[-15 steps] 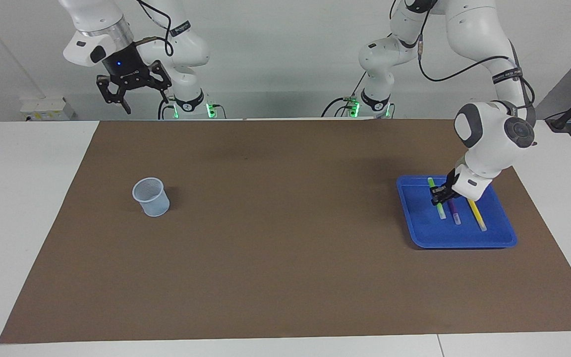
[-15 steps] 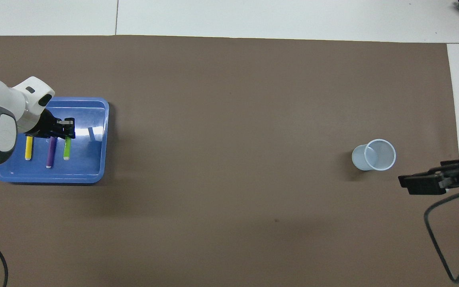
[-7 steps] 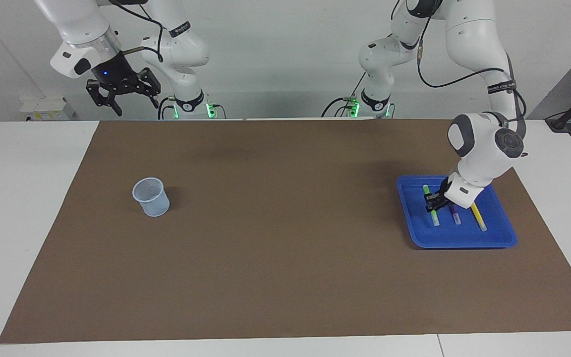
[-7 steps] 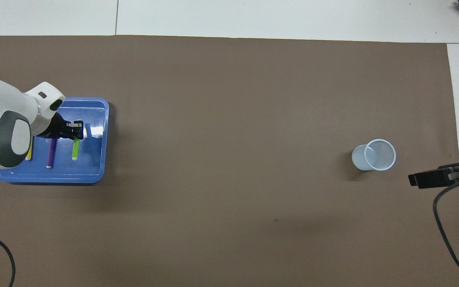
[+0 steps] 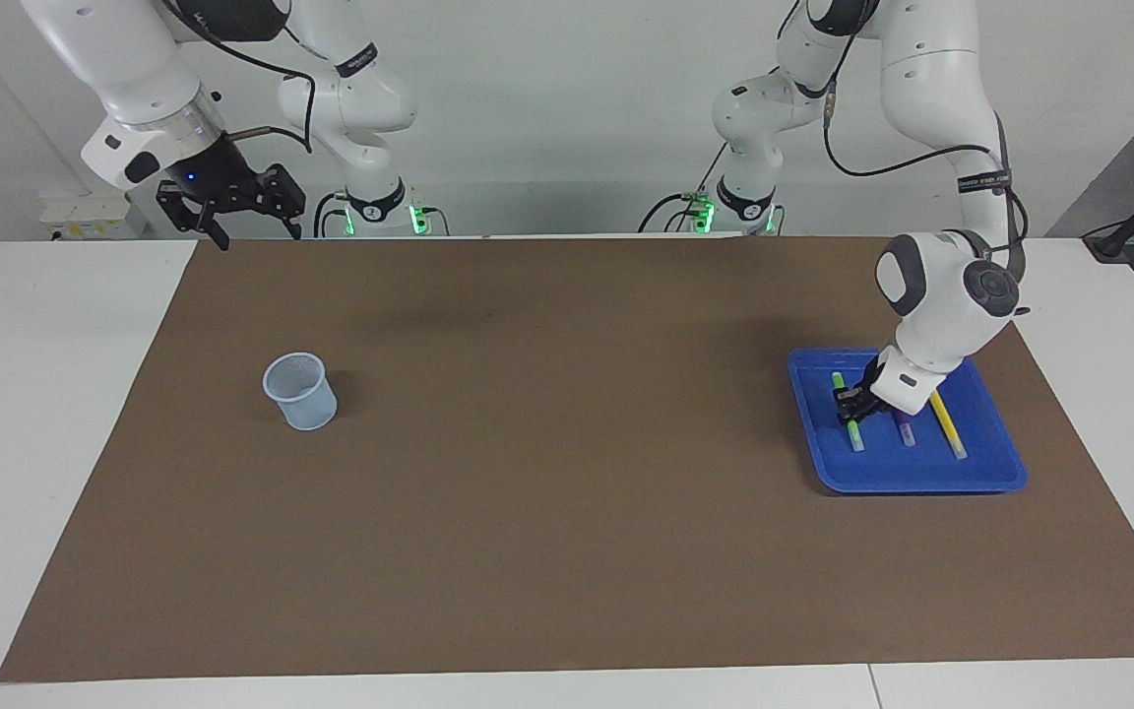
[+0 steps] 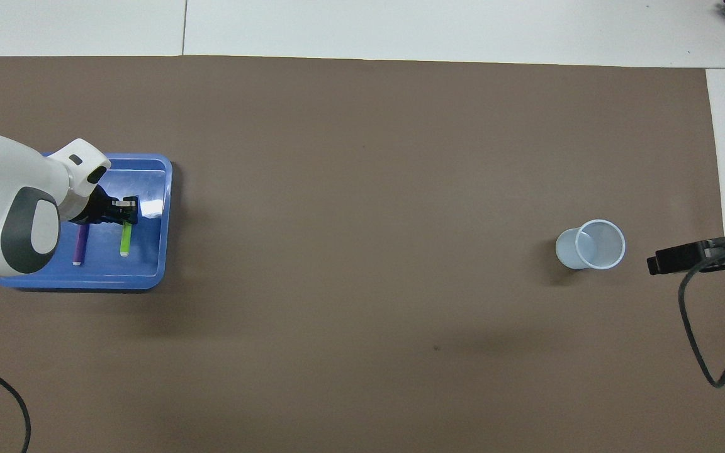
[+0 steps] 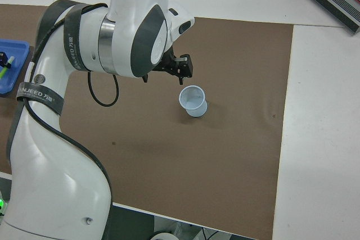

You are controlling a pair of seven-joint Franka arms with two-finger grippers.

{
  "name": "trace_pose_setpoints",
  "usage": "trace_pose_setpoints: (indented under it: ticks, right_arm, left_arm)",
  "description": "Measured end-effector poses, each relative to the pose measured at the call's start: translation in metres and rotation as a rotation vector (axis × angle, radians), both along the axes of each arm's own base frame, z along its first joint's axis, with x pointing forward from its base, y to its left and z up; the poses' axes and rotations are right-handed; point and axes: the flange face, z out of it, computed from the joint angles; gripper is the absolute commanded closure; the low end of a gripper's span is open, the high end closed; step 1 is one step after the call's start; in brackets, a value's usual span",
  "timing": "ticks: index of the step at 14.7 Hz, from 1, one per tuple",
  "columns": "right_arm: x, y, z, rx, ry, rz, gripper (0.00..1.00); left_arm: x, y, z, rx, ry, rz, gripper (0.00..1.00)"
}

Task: Right arm passes pens to left for tray arrangement

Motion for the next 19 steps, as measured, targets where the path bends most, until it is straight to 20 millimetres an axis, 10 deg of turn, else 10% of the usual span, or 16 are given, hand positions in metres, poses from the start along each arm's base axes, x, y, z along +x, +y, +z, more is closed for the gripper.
trace_pose_setpoints:
  ticks: [1, 9, 19]
  right_arm:
    - [0.002, -0.001, -0.002, 0.001, 0.004, -0.005, 0.00]
    - [0.011, -0.003, 0.025, -0.014, -0.012, -0.015, 0.00]
    - [0.011, 0.001, 0.019, -0.018, 0.037, -0.049, 0.00]
  left_arm:
    - [0.000, 0.000, 0.000, 0.000, 0.000, -0.001, 0.01]
    - [0.000, 0.001, 0.007, 0.004, -0.011, -0.001, 0.00]
    - [-0.010, 0.031, 0.106, 0.048, 0.007, 0.044, 0.00]
